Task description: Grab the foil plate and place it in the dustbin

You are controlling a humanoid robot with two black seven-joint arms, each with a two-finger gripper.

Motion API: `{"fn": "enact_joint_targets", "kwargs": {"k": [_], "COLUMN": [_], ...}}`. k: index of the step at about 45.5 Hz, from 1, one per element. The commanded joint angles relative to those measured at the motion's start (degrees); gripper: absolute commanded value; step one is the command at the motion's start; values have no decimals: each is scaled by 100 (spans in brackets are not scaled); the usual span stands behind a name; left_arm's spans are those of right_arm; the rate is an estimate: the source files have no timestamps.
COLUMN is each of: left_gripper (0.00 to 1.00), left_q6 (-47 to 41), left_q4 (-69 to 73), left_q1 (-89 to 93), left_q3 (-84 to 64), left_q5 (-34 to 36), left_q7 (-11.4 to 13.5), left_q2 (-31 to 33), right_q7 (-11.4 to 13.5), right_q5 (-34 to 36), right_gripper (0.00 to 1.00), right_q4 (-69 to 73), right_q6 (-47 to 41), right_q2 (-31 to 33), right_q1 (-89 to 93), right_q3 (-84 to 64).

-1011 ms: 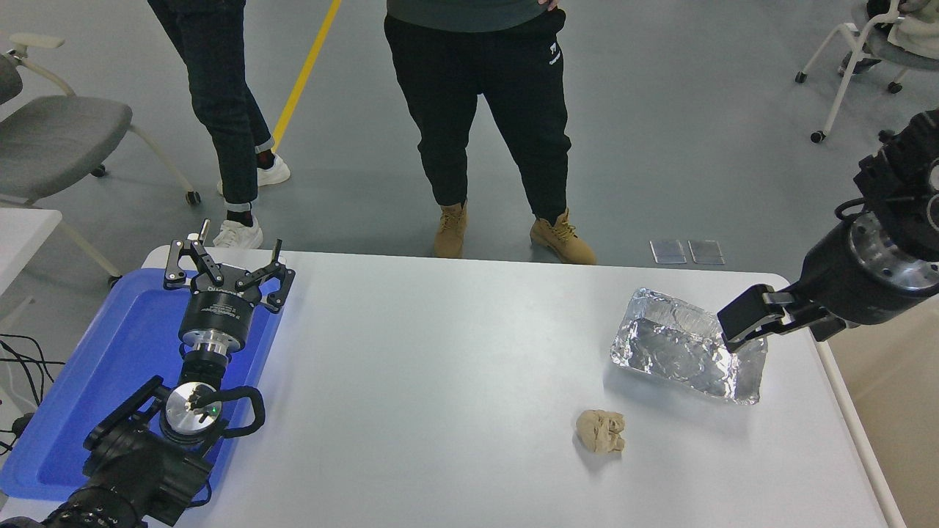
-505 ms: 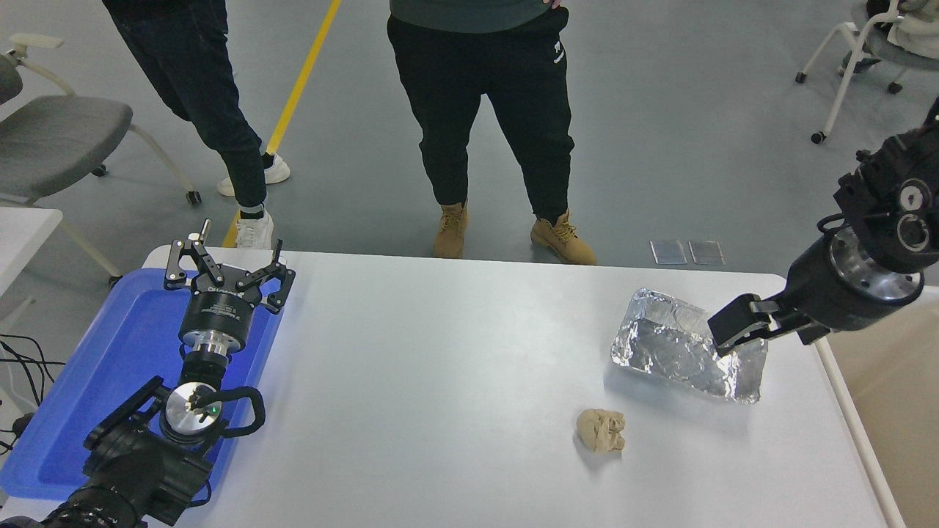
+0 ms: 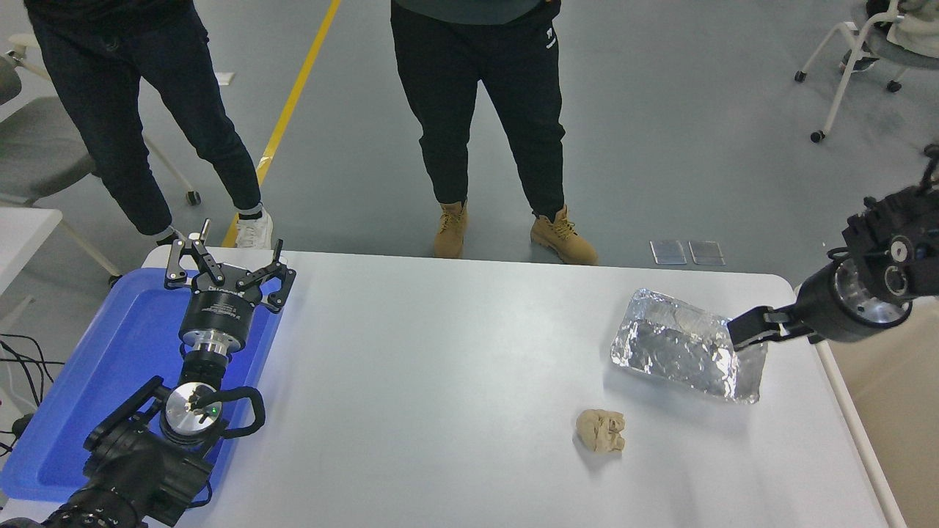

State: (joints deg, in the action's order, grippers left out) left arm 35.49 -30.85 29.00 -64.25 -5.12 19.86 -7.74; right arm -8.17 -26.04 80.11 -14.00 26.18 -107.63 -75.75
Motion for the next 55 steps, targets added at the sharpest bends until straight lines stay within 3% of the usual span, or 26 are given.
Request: {"fn": "enact_joint_targets", "kwargs": {"k": [1,14,36,55], "left_gripper": [100,100,100,100], "left_q6": [2,2,2,2], "left_q4": [0,0,0,0], "left_q1": [0,0,0,0], "left_q3": [0,0,0,0], "left_q5": [2,2,2,2], "left_q7": [0,0,0,0], "left_q2": [0,0,0,0], "right_q7": [8,43,562,641], "right_q5": [46,230,600,600], "right_gripper": [100,100,100,96], "right_q4": [-847,-2042,-3449,-4188], "right_q6": [485,925,1584,1619], "right_q2": [107,72,-271,-456], "right_q1": [1103,2439,4153,4839], "right_q3": [324,859,2029,2442]}}
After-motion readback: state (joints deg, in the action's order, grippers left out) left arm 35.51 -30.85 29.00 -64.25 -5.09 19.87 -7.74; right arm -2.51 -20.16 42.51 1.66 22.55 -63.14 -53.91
